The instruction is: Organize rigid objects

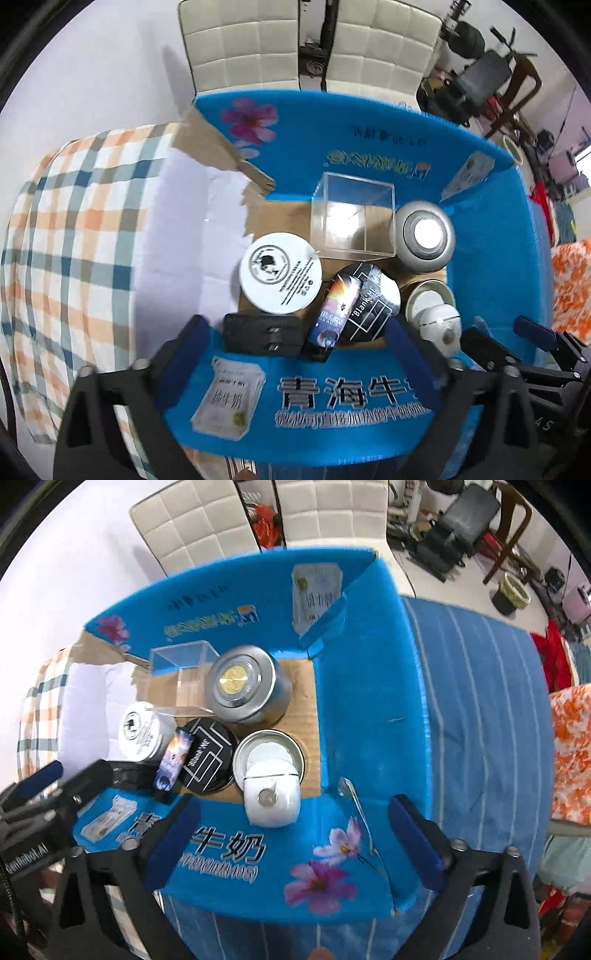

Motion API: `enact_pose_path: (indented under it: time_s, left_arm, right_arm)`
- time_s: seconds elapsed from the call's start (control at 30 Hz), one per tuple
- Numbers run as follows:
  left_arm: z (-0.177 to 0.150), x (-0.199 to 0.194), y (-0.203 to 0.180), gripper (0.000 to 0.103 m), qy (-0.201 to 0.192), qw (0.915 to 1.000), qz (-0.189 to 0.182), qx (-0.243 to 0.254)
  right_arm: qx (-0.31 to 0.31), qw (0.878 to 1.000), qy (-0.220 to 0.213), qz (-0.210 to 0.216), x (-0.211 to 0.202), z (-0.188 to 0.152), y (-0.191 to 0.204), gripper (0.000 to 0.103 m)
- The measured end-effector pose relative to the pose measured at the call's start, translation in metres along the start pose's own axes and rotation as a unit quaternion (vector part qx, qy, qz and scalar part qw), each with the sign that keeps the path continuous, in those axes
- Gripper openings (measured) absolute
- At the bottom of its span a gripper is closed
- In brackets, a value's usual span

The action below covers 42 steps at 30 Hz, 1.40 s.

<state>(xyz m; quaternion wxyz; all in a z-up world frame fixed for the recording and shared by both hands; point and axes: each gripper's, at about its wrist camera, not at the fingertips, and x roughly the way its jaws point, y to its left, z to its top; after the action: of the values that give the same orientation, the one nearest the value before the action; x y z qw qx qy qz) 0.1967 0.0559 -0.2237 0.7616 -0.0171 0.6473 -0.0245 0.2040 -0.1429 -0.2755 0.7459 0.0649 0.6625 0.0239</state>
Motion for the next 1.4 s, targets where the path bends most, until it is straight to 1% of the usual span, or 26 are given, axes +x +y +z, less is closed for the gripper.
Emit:
enact_pose_path:
  time_s: [0.07, 0.13, 0.33, 0.47, 0.57, 0.8, 0.9, 1.0, 1.13, 1.23, 1.4]
  left_arm:
    - [-0.004, -0.015, 0.003, 0.103, -0.012, 0.9999, 0.006, -0.003]
    - [-0.005, -0.029, 0.001, 0.103, -0.025, 0.9996, 0.008, -0.003]
    - [-0.022, -0.093, -0.009, 0.103, -0.076, 0.9966, 0.027, 0.013]
    - [-0.04, -0.142, -0.018, 0.103, -0.117, 0.9923, 0.035, 0.018]
    - [-0.052, -0.174, -0.022, 0.103, -0.146, 0.9885, 0.036, 0.019]
    - [-0.077, -0.23, -0.029, 0.103, -0.177, 0.9836, 0.026, 0.019]
    - [-0.088, -0.248, -0.034, 0.103, -0.185, 0.9819, 0.028, 0.026]
    - [-0.098, -0.261, -0.037, 0.103, -0.193, 0.9804, 0.025, 0.031]
    - [-0.109, -0.273, -0.04, 0.103, -0.2, 0.9787, 0.031, 0.034]
    - [-0.114, -0.279, -0.038, 0.103, -0.205, 0.9776, 0.033, 0.032]
    - [-0.119, -0.281, -0.035, 0.103, -0.207, 0.9773, 0.037, 0.026]
  right_arm:
    - [-0.007, 1.0, -0.013, -0.005, -0.015, -0.006, 0.003, 0.103]
    - [-0.01, 1.0, -0.028, 0.0, -0.036, -0.014, 0.003, 0.103]
    - [-0.008, 0.996, -0.082, 0.014, -0.109, -0.042, 0.005, 0.103]
    - [-0.017, 0.992, -0.125, 0.011, -0.167, -0.063, 0.007, 0.103]
    - [-0.02, 0.989, -0.146, 0.014, -0.199, -0.077, 0.007, 0.103]
    - [-0.017, 0.982, -0.184, 0.031, -0.273, -0.114, 0.001, 0.103]
    - [-0.023, 0.979, -0.2, 0.024, -0.298, -0.128, 0.001, 0.103]
    - [-0.029, 0.977, -0.21, 0.017, -0.314, -0.139, 0.002, 0.103]
    - [-0.031, 0.975, -0.219, 0.001, -0.324, -0.149, 0.002, 0.103]
    - [-0.029, 0.975, -0.22, -0.011, -0.327, -0.152, 0.0, 0.103]
    - [-0.023, 0.976, -0.217, -0.017, -0.324, -0.15, -0.005, 0.103]
